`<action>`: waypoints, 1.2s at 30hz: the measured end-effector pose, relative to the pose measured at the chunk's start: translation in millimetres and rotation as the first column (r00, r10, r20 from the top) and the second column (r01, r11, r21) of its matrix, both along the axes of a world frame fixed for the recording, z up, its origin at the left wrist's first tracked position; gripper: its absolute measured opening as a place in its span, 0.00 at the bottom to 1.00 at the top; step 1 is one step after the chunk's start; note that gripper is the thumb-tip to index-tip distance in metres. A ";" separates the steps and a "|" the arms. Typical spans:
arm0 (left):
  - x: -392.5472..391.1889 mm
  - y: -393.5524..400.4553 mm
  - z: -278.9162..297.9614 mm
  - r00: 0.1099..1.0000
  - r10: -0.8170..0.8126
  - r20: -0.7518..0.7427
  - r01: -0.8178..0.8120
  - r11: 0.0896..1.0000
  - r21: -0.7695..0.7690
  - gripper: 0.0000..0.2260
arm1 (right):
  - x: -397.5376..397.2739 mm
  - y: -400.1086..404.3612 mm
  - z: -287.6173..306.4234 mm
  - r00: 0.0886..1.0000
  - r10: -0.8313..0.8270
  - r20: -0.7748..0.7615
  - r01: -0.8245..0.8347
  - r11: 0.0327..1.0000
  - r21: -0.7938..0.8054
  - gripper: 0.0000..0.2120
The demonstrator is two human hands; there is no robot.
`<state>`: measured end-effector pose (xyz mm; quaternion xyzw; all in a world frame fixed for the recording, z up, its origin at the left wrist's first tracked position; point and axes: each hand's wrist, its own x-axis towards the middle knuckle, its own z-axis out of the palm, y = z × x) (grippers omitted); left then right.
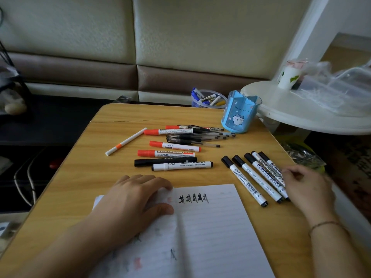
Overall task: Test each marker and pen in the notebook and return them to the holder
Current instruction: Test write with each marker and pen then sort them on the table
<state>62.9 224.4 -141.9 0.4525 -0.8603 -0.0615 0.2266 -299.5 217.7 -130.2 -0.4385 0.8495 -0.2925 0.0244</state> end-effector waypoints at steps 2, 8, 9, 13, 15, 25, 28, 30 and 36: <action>-2.7 0.4 0.3 1.000 -0.020 -0.013 0.020 1.000 -0.002 0.15 | -0.4 -0.1 -0.2 1.000 -0.001 -0.004 0.001 1.000 0.006 0.05; -7.8 4.0 2.2 0.989 -0.140 -0.051 0.140 0.990 -0.011 0.13 | -2.1 -1.0 -0.9 0.999 0.011 0.034 -0.009 0.999 -0.031 0.05; -7.6 4.7 2.8 0.985 -0.168 -0.047 0.168 0.986 -0.014 0.15 | -1.4 -0.9 0.0 0.999 0.012 0.034 -0.011 0.999 -0.033 0.04; -7.9 6.0 6.0 0.968 -0.249 -0.028 0.248 0.968 -0.037 0.17 | 0.3 0.0 2.6 0.997 0.015 0.076 -0.011 0.998 -0.054 0.05; -9.4 6.7 7.8 0.964 -0.265 -0.031 0.264 0.964 -0.033 0.18 | 6.4 1.5 6.0 0.999 0.024 0.040 -0.019 0.992 -0.122 0.08; -5.5 7.6 8.3 0.950 -0.282 -0.134 0.292 0.955 0.060 0.09 | 102.3 -13.9 26.7 0.617 0.692 -0.375 -0.657 0.715 0.239 0.19; -6.9 9.0 5.4 0.972 -0.204 -0.120 0.210 0.977 0.041 0.09 | 114.8 -30.5 24.5 0.560 0.727 -0.397 -0.654 0.682 0.327 0.19; -7.7 9.0 3.7 0.979 -0.153 -0.133 0.156 0.988 0.013 0.14 | 116.6 -34.7 23.5 0.566 0.715 -0.411 -0.654 0.693 0.303 0.15; -13.5 5.9 9.1 0.984 0.056 -0.167 -0.090 0.974 -0.207 0.28 | 110.4 -0.4 30.1 0.625 0.719 -0.303 -0.769 0.633 -0.087 0.06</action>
